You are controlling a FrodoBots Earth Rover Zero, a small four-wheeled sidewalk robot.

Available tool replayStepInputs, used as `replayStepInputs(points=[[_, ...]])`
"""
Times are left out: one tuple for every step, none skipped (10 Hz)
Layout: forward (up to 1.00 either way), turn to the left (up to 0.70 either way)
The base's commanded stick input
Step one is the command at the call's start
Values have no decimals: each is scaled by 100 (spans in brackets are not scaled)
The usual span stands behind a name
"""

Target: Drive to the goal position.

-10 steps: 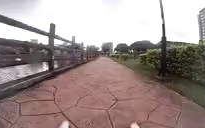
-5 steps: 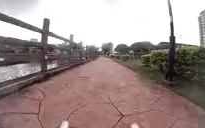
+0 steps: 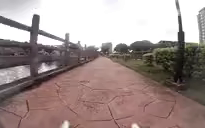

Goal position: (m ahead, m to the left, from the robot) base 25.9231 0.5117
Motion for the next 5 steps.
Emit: replayStepInputs(points=[[70, -5], [70, -4], [70, -2], [70, 0], [70, 0]])
